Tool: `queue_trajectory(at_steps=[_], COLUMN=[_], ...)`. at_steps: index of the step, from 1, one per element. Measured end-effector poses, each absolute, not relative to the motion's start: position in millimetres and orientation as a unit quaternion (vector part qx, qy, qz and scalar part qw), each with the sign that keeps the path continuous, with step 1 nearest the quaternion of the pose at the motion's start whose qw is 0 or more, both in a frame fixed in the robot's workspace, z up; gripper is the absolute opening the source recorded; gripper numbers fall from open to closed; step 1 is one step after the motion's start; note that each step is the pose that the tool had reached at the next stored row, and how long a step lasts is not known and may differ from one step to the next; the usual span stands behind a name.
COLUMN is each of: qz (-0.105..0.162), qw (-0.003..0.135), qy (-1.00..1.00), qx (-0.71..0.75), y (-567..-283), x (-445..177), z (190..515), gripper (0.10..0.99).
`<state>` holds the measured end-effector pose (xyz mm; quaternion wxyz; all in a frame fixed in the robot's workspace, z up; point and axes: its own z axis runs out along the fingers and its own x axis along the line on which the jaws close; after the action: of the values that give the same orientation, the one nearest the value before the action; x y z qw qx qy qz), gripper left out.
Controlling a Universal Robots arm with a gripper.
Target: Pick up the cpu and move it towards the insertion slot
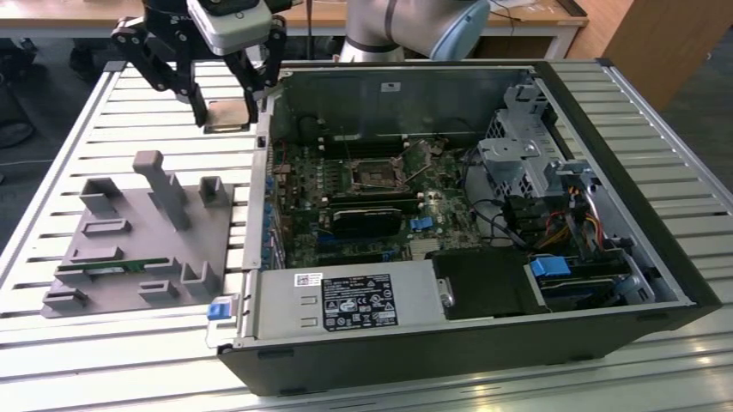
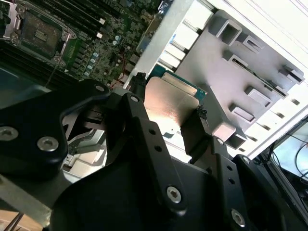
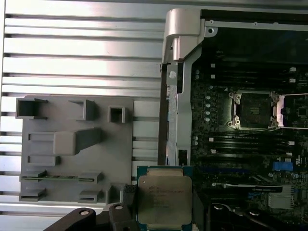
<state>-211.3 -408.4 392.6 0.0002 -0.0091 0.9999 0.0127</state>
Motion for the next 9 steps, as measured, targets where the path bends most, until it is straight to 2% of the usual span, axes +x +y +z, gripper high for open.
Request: queue_trajectory(at_steps=[9], qz=[0.013], qw=[0.000], qy=[1.000], qx=[-0.009], y=[-408], x=[-199], z=[393], gripper=[0.541])
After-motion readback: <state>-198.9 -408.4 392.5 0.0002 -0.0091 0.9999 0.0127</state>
